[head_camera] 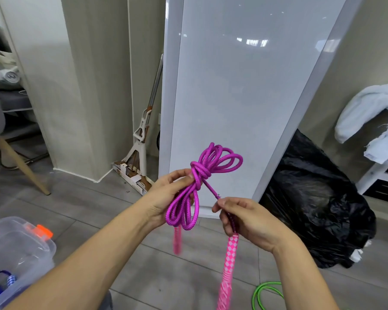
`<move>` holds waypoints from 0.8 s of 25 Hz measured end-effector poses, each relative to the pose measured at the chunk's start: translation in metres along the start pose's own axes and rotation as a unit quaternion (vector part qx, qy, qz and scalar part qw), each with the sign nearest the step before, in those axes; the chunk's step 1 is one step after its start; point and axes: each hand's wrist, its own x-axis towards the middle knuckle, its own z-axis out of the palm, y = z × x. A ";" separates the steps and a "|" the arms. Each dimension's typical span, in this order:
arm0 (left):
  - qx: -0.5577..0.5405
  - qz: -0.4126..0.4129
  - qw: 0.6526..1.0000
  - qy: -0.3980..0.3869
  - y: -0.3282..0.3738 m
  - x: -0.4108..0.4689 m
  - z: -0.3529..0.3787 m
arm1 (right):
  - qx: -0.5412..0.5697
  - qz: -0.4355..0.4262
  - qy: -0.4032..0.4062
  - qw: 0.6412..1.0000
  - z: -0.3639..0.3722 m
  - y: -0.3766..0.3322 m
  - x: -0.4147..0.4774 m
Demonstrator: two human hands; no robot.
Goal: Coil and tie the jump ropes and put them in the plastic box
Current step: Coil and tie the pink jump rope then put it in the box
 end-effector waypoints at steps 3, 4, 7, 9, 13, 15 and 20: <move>-0.042 0.005 0.999 0.027 0.000 0.002 0.000 | -0.040 0.075 -0.031 0.996 -0.016 0.000 -0.013; -0.053 0.015 0.998 0.042 0.002 0.005 -0.002 | -0.067 0.097 -0.030 0.993 -0.021 0.001 -0.017; -0.019 0.058 0.992 0.107 0.007 0.012 -0.012 | -0.077 0.077 0.011 0.994 -0.028 -0.002 -0.025; 0.061 0.070 0.986 0.141 0.003 0.015 -0.015 | -0.108 -0.003 0.049 0.993 -0.026 -0.010 -0.025; 0.118 0.057 0.980 0.151 -0.006 0.014 -0.012 | -0.241 -0.158 0.188 0.939 -0.012 -0.015 -0.015; 0.078 0.029 0.990 0.112 -0.005 0.010 -0.007 | -0.277 -0.191 0.267 0.903 -0.010 -0.009 -0.006; 0.076 0.021 0.997 -0.001 -0.003 0.002 0.005 | -0.175 -0.165 0.305 0.922 0.002 -0.003 0.008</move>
